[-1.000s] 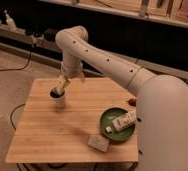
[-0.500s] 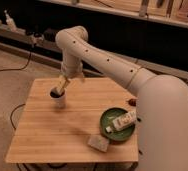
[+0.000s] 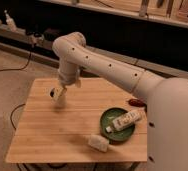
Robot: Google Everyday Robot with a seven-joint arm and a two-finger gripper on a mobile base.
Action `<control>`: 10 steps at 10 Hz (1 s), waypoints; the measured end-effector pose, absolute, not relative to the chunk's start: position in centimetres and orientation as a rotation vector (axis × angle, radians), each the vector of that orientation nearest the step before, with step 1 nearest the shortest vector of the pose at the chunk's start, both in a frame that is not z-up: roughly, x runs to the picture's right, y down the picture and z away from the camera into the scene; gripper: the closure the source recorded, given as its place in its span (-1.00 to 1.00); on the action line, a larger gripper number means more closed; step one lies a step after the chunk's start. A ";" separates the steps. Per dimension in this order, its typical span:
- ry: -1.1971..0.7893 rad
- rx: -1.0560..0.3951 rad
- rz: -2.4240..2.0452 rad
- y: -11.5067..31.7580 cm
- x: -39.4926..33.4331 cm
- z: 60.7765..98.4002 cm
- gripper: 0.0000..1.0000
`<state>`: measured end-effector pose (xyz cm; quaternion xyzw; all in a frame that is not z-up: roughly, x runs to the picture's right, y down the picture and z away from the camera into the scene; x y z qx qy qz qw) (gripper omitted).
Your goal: Place the white sponge in the ceramic bowl
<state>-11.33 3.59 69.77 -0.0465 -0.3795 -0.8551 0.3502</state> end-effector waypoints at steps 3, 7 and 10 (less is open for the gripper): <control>-1.031 -0.099 -2.390 9.8 -10.6 66.9 -0.60; -1.065 -0.210 -2.426 15.8 -7.0 66.1 -0.60; -1.066 -0.207 -2.428 15.8 -7.2 66.1 -0.60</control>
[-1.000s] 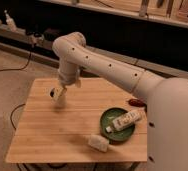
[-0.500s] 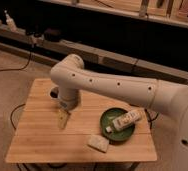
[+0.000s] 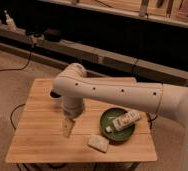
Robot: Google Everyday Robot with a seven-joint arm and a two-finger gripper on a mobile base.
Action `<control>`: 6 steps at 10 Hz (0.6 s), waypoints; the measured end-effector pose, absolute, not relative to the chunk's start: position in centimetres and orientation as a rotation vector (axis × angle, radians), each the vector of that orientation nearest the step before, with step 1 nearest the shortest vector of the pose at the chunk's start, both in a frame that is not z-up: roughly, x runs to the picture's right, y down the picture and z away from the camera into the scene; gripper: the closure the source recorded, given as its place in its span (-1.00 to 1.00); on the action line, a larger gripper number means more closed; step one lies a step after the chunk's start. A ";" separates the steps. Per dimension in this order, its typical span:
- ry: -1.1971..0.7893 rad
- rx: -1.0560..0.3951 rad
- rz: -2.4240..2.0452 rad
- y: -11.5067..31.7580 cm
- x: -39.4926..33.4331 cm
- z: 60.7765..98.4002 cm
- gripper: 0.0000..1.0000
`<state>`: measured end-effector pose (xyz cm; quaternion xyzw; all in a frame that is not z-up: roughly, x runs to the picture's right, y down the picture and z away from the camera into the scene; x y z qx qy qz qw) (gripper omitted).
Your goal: Place the white sponge in the ceramic bowl
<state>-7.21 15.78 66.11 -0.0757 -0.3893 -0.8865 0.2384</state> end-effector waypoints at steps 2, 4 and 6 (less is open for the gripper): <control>-1.066 -0.207 -2.428 15.8 -7.2 66.1 -0.60; -1.066 -0.208 -2.429 15.9 -7.2 66.1 -0.60; -1.121 -0.165 -2.474 18.6 -9.8 66.7 -0.60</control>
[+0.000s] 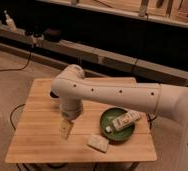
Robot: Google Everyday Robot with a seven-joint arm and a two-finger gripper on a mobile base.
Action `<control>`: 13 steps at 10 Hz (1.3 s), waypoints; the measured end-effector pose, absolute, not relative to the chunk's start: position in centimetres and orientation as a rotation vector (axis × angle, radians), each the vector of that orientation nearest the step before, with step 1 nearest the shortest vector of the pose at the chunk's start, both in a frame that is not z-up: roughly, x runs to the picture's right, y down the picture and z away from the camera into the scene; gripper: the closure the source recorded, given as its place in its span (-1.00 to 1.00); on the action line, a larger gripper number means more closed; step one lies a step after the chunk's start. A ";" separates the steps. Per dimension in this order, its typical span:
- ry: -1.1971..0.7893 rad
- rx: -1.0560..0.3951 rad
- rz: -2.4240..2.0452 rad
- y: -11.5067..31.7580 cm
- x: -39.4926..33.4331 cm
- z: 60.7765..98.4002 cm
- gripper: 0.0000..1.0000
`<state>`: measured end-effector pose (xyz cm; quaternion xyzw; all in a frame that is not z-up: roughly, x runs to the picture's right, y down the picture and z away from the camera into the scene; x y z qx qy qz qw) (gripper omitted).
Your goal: Place the white sponge in the ceramic bowl
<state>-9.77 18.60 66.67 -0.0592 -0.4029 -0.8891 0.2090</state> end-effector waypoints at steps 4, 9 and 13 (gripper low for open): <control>-1.211 -0.105 -2.606 24.0 -10.6 69.2 -0.60; -1.183 -0.238 -2.655 25.2 -6.9 70.7 -0.60; -1.218 -0.361 -2.637 27.5 -3.8 71.3 -0.60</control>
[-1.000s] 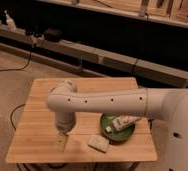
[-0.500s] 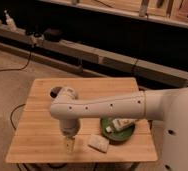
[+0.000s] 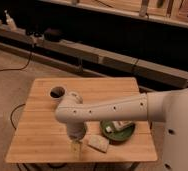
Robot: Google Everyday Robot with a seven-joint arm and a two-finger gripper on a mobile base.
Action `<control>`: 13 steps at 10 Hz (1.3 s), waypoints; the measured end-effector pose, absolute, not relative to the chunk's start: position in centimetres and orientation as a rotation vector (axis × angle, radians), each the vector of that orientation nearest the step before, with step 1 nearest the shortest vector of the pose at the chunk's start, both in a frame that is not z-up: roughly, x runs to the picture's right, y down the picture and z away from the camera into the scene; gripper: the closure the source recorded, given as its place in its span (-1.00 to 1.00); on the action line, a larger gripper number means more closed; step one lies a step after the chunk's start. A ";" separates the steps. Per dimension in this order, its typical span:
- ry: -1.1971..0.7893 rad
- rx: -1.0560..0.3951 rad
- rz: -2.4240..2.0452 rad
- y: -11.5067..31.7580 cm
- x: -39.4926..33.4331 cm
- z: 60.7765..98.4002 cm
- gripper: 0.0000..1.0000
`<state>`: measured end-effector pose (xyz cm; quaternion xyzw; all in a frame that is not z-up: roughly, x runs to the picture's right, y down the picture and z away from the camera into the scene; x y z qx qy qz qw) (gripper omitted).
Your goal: Place the white sponge in the ceramic bowl
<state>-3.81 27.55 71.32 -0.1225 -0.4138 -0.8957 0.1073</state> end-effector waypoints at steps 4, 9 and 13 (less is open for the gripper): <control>-1.168 -0.441 -2.624 27.3 -0.8 72.8 -0.60; -1.108 -0.376 -2.650 26.9 0.3 74.2 -0.60; -1.093 -0.390 -2.684 27.1 0.8 74.6 -0.60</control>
